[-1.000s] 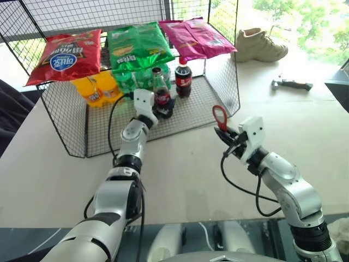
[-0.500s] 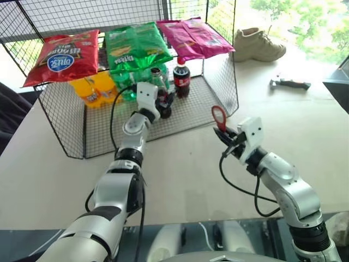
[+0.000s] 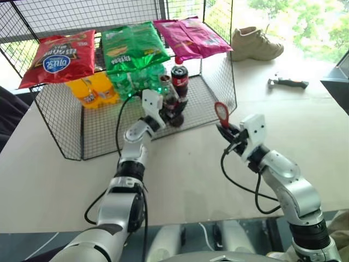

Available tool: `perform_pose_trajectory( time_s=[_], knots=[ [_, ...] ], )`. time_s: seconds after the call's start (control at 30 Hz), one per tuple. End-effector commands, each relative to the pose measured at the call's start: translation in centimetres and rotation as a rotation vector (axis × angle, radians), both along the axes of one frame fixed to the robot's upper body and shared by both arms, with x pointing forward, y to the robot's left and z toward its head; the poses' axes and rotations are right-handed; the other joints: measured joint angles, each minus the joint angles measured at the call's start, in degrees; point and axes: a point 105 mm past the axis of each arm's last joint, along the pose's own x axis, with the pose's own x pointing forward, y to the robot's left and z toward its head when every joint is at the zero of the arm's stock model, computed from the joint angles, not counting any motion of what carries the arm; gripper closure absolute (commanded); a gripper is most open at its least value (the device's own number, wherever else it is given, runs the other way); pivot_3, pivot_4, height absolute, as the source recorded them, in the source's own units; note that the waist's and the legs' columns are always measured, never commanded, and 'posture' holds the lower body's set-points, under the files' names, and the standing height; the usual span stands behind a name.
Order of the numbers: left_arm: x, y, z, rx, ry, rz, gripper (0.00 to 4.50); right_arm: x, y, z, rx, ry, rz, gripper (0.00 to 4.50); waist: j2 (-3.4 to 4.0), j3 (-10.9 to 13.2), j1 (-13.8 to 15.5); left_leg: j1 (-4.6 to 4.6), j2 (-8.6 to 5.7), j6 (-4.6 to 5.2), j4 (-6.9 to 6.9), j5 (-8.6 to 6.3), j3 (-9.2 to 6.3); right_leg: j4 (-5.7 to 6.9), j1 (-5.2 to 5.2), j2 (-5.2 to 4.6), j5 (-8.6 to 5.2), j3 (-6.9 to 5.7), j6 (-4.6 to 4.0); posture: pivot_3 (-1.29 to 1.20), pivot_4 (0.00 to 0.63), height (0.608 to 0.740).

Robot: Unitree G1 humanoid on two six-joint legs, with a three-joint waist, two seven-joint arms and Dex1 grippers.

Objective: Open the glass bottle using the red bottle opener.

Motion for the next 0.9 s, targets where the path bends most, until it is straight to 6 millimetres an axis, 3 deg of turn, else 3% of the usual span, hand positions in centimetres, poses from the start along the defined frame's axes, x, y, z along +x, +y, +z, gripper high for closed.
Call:
perform_pose_trajectory(
  time_s=[0.03, 0.23, 0.4, 0.63, 0.7, 0.77, 0.9],
  knots=[
    [-4.6, -2.1, 2.0, 0.052, -0.065, -0.224, 1.79, 1.3, -3.1, 3.0, 0.028, -0.149, -0.163, 4.5, 0.02, 0.0, -0.26, 0.06, 0.07, 0.0, -0.03, 0.0, 0.13, 0.04, -0.01, -0.1, -0.01, 0.15, -0.01, 0.0, 0.15, 0.74],
    [-7.5, -3.1, 0.4, 0.101, -0.006, -0.312, 1.79, 2.6, -5.1, 3.8, 0.061, -0.195, -0.274, 4.5, 0.03, 0.01, 0.32, 0.11, 0.11, -0.01, -0.02, 0.0, 0.17, 0.12, -0.02, 0.08, 0.01, 0.16, -0.02, 0.0, 0.15, 0.74],
    [-8.0, -3.5, -0.3, 0.134, -0.027, -0.319, 1.79, 2.8, -4.9, 3.8, 0.067, -0.201, -0.271, 4.5, 0.03, 0.01, 0.35, 0.14, 0.08, -0.01, 0.0, 0.01, 0.2, 0.14, 0.02, 0.08, 0.01, 0.16, -0.03, 0.0, 0.15, 0.74],
    [-7.9, -3.0, 0.2, 0.143, -0.121, -0.243, 1.79, 2.8, -4.6, 3.4, 0.07, -0.197, -0.263, 4.5, 0.03, 0.01, 0.38, 0.12, 0.08, -0.01, -0.01, 0.0, 0.22, 0.07, 0.01, 0.06, 0.01, 0.18, -0.03, 0.0, 0.15, 0.74],
    [-8.1, -3.1, 0.0, 0.141, -0.118, -0.25, 0.76, 2.9, -4.5, 3.4, 0.071, -0.197, -0.262, 4.5, 0.03, 0.01, 0.38, 0.13, 0.08, -0.01, -0.01, 0.0, 0.22, 0.08, 0.01, 0.06, 0.01, 0.18, -0.03, 0.0, 0.15, 0.74],
    [-8.3, -3.2, -0.2, 0.135, -0.114, -0.256, 0.1, 2.9, -4.4, 3.4, 0.073, -0.196, -0.26, 4.5, 0.03, 0.01, 0.38, 0.13, 0.08, -0.01, -0.01, 0.0, 0.22, 0.08, 0.02, 0.06, 0.01, 0.18, -0.03, 0.0, 0.15, 0.74],
    [-8.4, -3.2, -0.2, 0.128, -0.115, -0.252, 0.03, 2.9, -4.3, 3.3, 0.076, -0.194, -0.251, 4.5, 0.03, 0.01, 0.37, 0.13, 0.08, 0.0, -0.01, 0.0, 0.23, 0.08, 0.02, 0.06, 0.01, 0.18, -0.02, 0.0, 0.15, 0.74]
  ],
)
